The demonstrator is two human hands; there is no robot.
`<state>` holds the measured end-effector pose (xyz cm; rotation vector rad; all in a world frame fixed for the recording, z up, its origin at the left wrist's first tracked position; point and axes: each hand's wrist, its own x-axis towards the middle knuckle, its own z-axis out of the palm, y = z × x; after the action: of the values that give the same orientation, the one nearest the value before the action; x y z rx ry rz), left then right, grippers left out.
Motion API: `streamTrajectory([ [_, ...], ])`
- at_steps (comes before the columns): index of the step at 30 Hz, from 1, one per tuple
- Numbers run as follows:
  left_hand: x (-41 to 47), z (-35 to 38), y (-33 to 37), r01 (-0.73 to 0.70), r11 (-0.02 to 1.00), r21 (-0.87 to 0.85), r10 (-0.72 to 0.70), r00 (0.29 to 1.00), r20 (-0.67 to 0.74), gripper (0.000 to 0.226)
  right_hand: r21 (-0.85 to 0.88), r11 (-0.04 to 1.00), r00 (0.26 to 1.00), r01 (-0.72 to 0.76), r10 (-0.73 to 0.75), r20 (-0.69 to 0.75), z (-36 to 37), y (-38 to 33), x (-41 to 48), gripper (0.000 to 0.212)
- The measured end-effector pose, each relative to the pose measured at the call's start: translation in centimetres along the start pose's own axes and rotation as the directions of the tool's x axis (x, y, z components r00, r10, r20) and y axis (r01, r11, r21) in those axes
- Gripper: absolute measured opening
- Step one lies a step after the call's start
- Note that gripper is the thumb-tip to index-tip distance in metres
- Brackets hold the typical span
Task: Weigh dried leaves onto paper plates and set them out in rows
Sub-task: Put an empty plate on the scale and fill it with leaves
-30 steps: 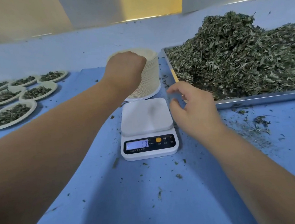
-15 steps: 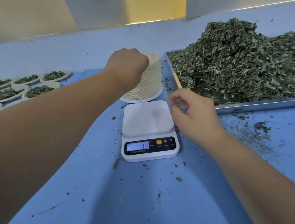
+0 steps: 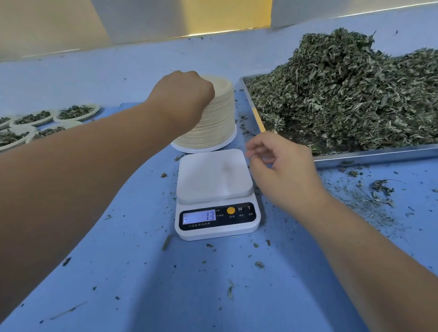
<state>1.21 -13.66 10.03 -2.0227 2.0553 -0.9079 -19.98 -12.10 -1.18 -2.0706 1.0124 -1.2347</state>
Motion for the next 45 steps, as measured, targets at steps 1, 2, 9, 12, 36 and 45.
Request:
streamTrajectory([
  [1,0.1,0.0,0.0,-0.004,1.0,0.008,0.004,1.0,0.005,0.024,0.003,1.0,1.0,0.0,0.0,0.001,0.0,0.0,0.0,0.023],
  [2,0.1,-0.1,0.0,-0.01,1.0,0.018,0.009,1.0,0.009,0.023,0.006,1.0,1.0,-0.002,0.002,0.003,0.0,0.0,0.0,0.023],
  [9,0.2,0.1,0.1,-0.011,0.999,0.039,0.011,1.0,0.0,0.02,0.009,1.0,1.0,-0.001,0.0,0.016,-0.1,0.0,0.0,0.022],
  [12,0.1,0.1,0.0,-0.011,0.999,0.039,0.011,1.0,0.005,0.021,0.007,1.0,1.0,0.002,-0.002,0.018,-0.1,0.1,0.0,0.021],
  [36,0.4,1.6,-0.7,-0.068,0.997,-0.029,0.06,0.973,-0.224,0.055,0.02,1.0,0.999,0.023,-0.023,0.024,0.1,-0.3,-0.1,0.016],
  [45,-3.2,3.1,0.0,0.223,0.621,-0.751,-0.627,0.717,-0.306,0.033,0.167,0.985,0.999,-0.053,0.054,-0.001,0.1,-0.3,0.2,0.029],
])
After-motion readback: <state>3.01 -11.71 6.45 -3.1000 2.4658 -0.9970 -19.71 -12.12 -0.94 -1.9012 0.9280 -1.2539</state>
